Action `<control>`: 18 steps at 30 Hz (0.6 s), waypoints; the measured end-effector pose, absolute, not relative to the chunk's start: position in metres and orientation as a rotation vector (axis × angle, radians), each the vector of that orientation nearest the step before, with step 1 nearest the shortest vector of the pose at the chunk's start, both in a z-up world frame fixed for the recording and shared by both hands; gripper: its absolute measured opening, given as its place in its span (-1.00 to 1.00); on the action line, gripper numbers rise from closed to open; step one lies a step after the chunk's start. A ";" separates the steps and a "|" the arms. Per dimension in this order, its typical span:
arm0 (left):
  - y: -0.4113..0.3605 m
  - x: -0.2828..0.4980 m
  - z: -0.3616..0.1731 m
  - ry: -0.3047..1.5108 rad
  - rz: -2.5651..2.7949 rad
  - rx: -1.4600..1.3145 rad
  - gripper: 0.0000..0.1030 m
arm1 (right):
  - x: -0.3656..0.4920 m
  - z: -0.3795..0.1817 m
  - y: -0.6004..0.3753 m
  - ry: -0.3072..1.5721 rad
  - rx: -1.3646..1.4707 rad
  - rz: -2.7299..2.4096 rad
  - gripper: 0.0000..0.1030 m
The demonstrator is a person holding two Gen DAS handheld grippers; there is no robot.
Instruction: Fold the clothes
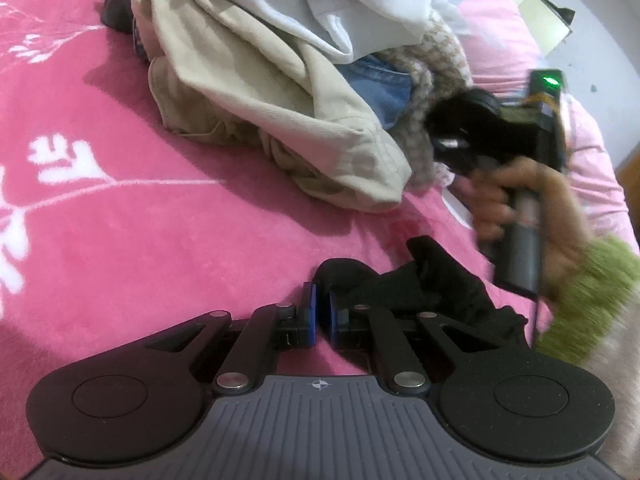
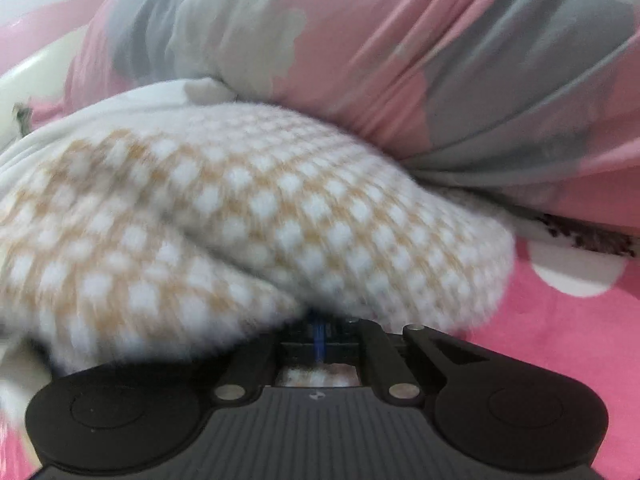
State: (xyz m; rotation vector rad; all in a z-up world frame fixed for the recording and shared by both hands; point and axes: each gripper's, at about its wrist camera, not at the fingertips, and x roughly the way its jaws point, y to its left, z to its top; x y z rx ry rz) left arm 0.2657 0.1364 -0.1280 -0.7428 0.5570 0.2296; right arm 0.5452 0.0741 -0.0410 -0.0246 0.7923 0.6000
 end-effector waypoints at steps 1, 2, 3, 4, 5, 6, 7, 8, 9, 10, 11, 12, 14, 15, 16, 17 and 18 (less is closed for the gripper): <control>0.136 0.266 -0.127 0.557 0.230 -0.742 -0.88 | 0.539 -0.036 0.064 0.802 -0.040 0.597 -0.93; 0.137 0.266 -0.127 0.557 0.230 -0.744 -0.88 | 0.533 -0.030 0.054 0.809 -0.056 0.591 -0.89; 0.137 0.265 -0.126 0.556 0.231 -0.746 -0.89 | 0.525 -0.023 0.043 0.812 -0.074 0.580 -0.81; 0.137 0.264 -0.126 0.556 0.231 -0.745 -0.89 | 0.516 -0.017 0.033 0.805 -0.101 0.559 -0.59; 0.137 0.264 -0.126 0.556 0.232 -0.745 -0.89 | 0.508 -0.012 0.025 0.797 -0.134 0.541 -0.47; 0.135 0.264 -0.126 0.556 0.232 -0.740 -0.90 | 0.499 -0.008 0.018 0.795 -0.166 0.535 -0.47; 0.134 0.263 -0.126 0.556 0.233 -0.734 -0.90 | 0.490 -0.006 0.016 0.806 -0.197 0.551 -0.47; 0.132 0.264 -0.126 0.557 0.233 -0.727 -0.91 | 0.481 -0.006 0.014 0.821 -0.225 0.571 -0.47; 0.130 0.263 -0.126 0.558 0.232 -0.718 -0.91 | 0.472 -0.010 0.018 0.845 -0.254 0.598 -0.47; 0.128 0.263 -0.126 0.560 0.230 -0.710 -0.91 | 0.462 -0.015 0.023 0.862 -0.291 0.622 -0.48; 0.126 0.262 -0.125 0.563 0.224 -0.701 -0.91 | 0.452 -0.020 0.030 0.873 -0.335 0.643 -0.49; 0.124 0.262 -0.125 0.565 0.219 -0.691 -0.91 | 0.445 -0.026 0.038 0.872 -0.394 0.657 -0.49; 0.119 0.261 -0.125 0.569 0.209 -0.671 -0.91 | 0.437 -0.039 0.051 0.882 -0.471 0.679 -0.48; 0.117 0.260 -0.125 0.570 0.204 -0.659 -0.91 | 0.435 -0.046 0.056 0.891 -0.494 0.685 -0.48; 0.115 0.260 -0.125 0.569 0.201 -0.648 -0.91 | 0.435 -0.052 0.060 0.902 -0.509 0.686 -0.48; 0.113 0.260 -0.125 0.568 0.199 -0.638 -0.91 | 0.436 -0.057 0.063 0.910 -0.517 0.686 -0.48; 0.111 0.259 -0.125 0.567 0.197 -0.627 -0.91 | 0.437 -0.059 0.062 0.914 -0.513 0.688 -0.53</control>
